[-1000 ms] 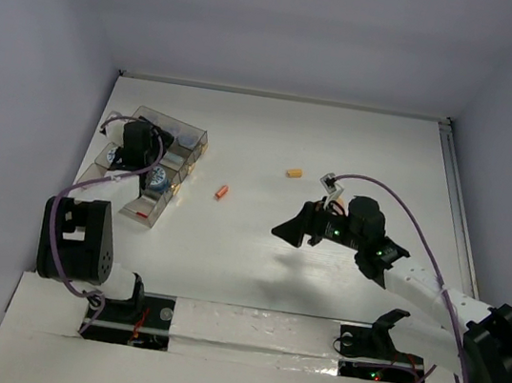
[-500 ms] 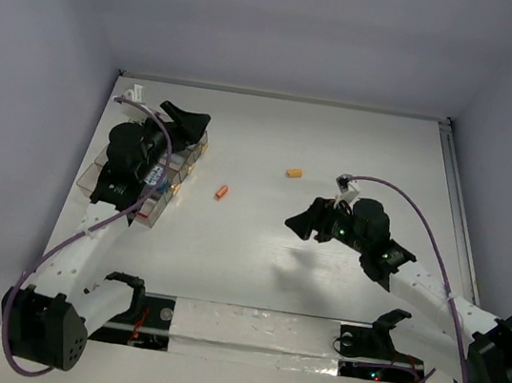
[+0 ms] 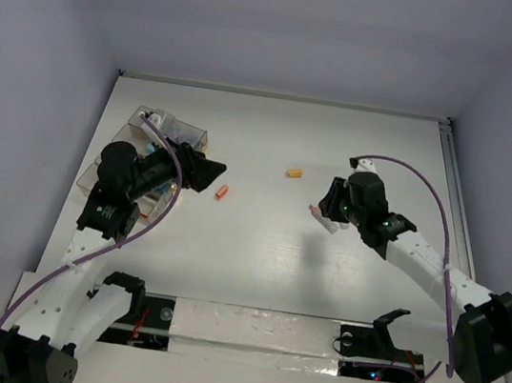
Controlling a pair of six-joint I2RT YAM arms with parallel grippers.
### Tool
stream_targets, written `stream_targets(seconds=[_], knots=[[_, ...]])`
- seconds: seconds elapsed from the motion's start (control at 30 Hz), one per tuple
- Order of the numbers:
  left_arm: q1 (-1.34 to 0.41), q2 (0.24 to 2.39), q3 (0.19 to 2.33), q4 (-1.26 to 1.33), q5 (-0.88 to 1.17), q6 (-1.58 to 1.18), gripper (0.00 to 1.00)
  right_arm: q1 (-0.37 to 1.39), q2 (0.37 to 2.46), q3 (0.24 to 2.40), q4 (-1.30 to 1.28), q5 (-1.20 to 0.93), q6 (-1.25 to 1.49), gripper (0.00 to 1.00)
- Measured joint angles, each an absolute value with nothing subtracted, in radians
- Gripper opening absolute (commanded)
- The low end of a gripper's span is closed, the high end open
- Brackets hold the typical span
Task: Sort the stationery into containers
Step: Pick up the pen from the center of the board.
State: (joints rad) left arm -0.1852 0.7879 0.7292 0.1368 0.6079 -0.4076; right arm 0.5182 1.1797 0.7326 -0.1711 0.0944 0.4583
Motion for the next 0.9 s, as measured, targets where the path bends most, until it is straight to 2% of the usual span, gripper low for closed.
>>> stream_targets(seconds=[0.13, 0.43, 0.6, 0.9], knots=[[-0.202, 0.747, 0.718, 0.118, 0.606, -0.369, 0.8, 0.477, 1.287, 0.825, -0.245, 0.116, 0.404, 0.53], [-0.323, 0.67, 0.718, 0.069, 0.546, -0.284, 0.82, 0.437, 1.576, 1.03, -0.383, 0.094, 0.253, 0.69], [-0.348, 0.656, 0.718, 0.046, 0.513, -0.262, 0.82, 0.431, 1.665, 1.103, -0.45, 0.065, 0.183, 0.69], [-0.352, 0.654, 0.718, 0.038, 0.492, -0.25, 0.82, 0.424, 1.789, 1.154, -0.492, -0.031, 0.126, 0.59]])
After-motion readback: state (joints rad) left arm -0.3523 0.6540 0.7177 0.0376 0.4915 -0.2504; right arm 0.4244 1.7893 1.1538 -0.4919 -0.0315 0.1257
